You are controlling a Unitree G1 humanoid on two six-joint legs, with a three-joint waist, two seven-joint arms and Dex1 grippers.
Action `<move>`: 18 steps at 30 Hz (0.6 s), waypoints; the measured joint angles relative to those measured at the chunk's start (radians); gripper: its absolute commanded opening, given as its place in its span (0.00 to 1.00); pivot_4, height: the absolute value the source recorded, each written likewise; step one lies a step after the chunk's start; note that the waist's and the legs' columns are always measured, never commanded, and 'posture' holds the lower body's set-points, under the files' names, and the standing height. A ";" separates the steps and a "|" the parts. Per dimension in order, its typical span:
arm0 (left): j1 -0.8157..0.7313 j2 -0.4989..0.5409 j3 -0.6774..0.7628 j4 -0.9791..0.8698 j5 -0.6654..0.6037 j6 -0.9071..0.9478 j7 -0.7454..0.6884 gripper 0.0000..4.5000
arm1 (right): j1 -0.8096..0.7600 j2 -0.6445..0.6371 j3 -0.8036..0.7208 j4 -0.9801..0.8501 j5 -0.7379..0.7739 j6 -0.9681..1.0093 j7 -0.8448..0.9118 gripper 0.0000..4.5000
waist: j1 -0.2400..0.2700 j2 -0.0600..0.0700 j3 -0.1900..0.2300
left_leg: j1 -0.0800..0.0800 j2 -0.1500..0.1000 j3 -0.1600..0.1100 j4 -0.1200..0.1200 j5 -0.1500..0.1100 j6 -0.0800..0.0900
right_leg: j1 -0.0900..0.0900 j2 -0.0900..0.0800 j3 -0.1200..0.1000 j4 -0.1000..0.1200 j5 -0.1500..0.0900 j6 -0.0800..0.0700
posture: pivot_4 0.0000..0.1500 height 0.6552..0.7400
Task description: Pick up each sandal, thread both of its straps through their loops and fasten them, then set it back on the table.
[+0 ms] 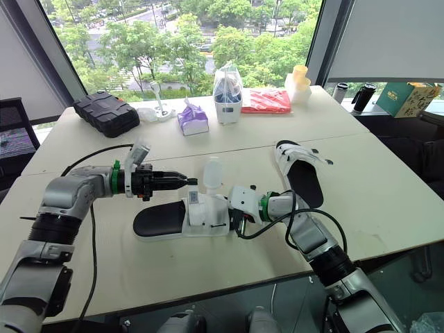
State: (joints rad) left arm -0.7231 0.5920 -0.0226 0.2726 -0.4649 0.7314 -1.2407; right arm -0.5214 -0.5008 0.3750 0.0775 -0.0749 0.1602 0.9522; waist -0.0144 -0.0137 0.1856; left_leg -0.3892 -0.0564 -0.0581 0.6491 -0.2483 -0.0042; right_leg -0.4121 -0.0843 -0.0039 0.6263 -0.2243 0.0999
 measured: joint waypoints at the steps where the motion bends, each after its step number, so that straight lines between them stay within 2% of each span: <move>1: -0.001 -0.005 0.000 0.000 0.001 -0.001 0.008 0.75 | 0.000 0.000 0.000 0.001 0.000 0.000 0.000 0.00 | 0.000 0.000 0.000 | 0.000 0.000 0.000 0.000 0.000 0.000 | 0.000 0.000 0.000 0.000 0.000 0.000 | 1.00 1.00; 3: -0.001 -0.021 0.000 0.003 0.004 -0.007 0.028 0.98 | -0.001 0.000 0.000 0.002 0.000 0.000 0.000 0.00 | 0.000 0.000 0.000 | 0.000 0.000 0.000 0.000 0.000 0.000 | 0.000 0.000 0.000 0.000 0.000 0.000 | 1.00 1.00; 18: 0.054 -0.087 -0.045 -0.046 0.040 -0.042 0.111 0.99 | -0.005 0.001 0.002 0.005 0.000 0.000 0.001 0.00 | 0.000 0.000 0.000 | 0.000 0.000 0.000 0.000 0.000 0.000 | 0.000 0.000 0.000 0.000 0.000 0.000 | 1.00 1.00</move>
State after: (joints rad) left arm -0.6692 0.5046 -0.0676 0.2267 -0.4254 0.6894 -1.1302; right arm -0.5264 -0.5003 0.3769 0.0822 -0.0753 0.1599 0.9534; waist -0.0140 -0.0139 0.1855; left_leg -0.3892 -0.0564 -0.0582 0.6492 -0.2483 -0.0043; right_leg -0.4121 -0.0848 -0.0037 0.6261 -0.2242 0.0997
